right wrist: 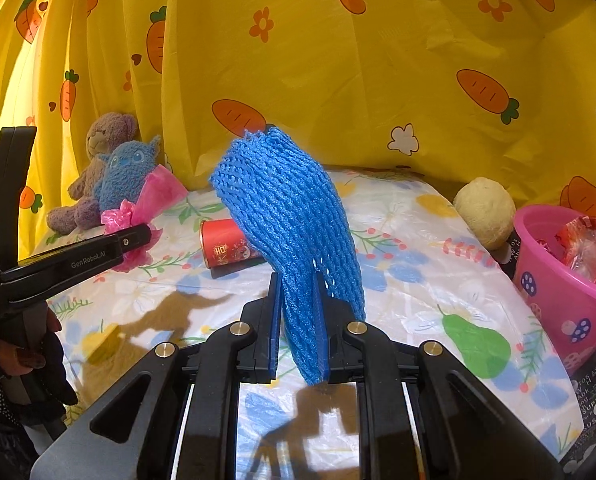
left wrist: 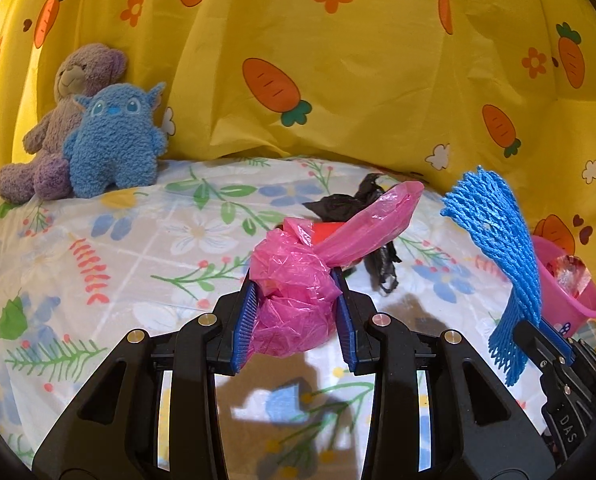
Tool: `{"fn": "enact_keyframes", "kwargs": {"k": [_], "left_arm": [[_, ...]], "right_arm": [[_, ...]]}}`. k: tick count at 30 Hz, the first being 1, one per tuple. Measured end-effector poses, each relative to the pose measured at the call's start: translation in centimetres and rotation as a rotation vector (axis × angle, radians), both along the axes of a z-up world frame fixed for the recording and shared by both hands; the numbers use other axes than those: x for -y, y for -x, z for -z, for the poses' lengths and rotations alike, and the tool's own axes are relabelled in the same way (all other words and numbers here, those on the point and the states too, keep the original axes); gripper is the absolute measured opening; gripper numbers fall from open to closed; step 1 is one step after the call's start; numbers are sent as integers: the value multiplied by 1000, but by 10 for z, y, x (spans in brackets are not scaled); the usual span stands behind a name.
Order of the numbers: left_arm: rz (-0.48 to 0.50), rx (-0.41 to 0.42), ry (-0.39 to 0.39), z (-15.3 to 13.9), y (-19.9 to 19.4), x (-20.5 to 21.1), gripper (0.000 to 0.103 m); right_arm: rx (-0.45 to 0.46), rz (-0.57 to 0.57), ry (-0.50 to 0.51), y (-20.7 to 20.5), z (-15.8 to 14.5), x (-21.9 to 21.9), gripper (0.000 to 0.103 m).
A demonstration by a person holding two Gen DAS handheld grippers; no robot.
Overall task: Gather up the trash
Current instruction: 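Grasp the pink plastic bag with the left tool while the right tool lifts the mesh sleeve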
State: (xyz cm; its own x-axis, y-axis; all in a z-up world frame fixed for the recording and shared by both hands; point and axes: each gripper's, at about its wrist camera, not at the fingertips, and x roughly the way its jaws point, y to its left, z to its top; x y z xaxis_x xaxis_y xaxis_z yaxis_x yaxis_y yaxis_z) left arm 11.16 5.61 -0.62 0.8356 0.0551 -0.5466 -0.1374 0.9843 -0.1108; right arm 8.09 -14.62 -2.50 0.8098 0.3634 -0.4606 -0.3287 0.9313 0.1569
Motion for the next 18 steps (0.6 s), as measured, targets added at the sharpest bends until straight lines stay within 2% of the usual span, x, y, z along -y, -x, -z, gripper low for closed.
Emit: {"fn": "enact_keyframes", "kwargs": {"k": [6, 11, 18], "left_arm": [[84, 3, -5, -4, -5, 34, 35], [205, 25, -10, -16, -13, 81, 35], [433, 92, -16, -38, -34, 174, 35]], "right_arm": [[6, 48, -13, 2, -2, 23, 16], [28, 138, -8, 1, -8, 60, 16], [71, 406, -14, -10, -28, 147, 16]]}}
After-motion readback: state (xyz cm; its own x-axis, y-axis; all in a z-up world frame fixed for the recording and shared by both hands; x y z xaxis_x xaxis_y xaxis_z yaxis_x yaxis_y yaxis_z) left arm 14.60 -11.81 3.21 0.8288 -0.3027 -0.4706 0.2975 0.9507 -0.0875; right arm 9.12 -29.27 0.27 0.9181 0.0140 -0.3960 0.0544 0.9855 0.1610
